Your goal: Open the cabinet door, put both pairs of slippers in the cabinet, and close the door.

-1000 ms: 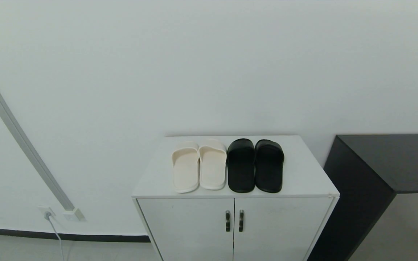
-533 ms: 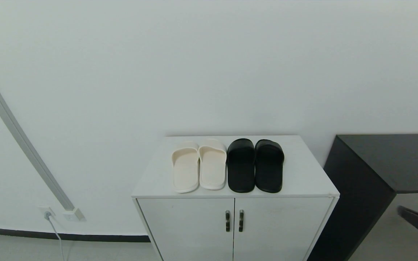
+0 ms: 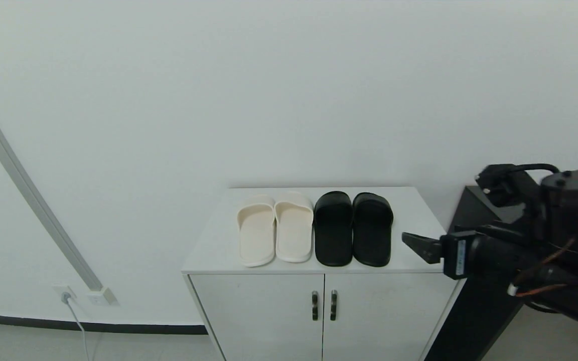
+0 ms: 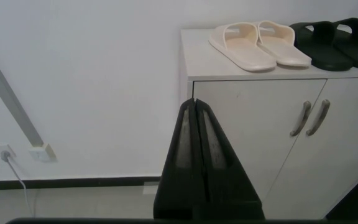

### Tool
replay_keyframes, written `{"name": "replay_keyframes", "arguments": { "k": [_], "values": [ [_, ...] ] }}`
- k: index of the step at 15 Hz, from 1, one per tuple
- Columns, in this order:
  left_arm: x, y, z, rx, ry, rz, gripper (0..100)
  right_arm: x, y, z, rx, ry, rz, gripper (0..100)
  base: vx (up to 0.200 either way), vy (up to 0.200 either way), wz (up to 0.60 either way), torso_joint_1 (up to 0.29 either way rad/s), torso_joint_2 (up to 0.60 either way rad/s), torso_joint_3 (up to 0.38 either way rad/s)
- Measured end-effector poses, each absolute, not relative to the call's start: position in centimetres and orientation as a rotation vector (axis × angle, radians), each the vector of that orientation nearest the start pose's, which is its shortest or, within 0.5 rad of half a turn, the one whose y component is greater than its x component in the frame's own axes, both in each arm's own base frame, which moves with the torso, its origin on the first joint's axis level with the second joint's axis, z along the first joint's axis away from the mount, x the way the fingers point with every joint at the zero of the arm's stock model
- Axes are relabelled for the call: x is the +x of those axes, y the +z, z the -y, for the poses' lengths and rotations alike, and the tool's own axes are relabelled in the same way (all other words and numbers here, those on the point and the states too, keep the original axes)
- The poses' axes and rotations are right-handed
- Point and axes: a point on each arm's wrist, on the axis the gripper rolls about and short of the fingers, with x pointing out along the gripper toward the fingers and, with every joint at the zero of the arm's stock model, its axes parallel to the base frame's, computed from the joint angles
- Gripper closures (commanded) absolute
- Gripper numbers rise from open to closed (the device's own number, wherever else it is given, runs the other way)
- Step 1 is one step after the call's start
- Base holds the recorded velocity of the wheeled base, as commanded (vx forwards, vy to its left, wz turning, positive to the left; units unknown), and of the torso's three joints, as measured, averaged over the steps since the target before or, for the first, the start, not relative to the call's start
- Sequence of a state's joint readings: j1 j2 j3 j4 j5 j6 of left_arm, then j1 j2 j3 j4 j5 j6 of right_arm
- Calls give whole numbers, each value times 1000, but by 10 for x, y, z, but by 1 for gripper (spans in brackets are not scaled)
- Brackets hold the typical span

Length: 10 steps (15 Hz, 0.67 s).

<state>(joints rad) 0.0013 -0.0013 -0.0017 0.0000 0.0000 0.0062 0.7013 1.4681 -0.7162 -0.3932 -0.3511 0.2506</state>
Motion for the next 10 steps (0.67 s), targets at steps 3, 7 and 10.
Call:
{"name": "replay_keyframes", "arguments": {
  "k": [3, 7, 10],
  "values": [
    [-23, 76, 0, 6, 1, 3, 100, 225, 194, -192, 59, 227, -335, 0, 0, 0, 0, 0, 0, 0],
    [-23, 76, 0, 6, 1, 3, 100, 265, 175, -232, 48, 121, -305, 0, 0, 0, 0, 0, 0, 0],
    [-23, 76, 0, 6, 1, 3, 100, 290, 151, -253, 57, 71, -268, 0, 0, 0, 0, 0, 0, 0]
  ]
}}
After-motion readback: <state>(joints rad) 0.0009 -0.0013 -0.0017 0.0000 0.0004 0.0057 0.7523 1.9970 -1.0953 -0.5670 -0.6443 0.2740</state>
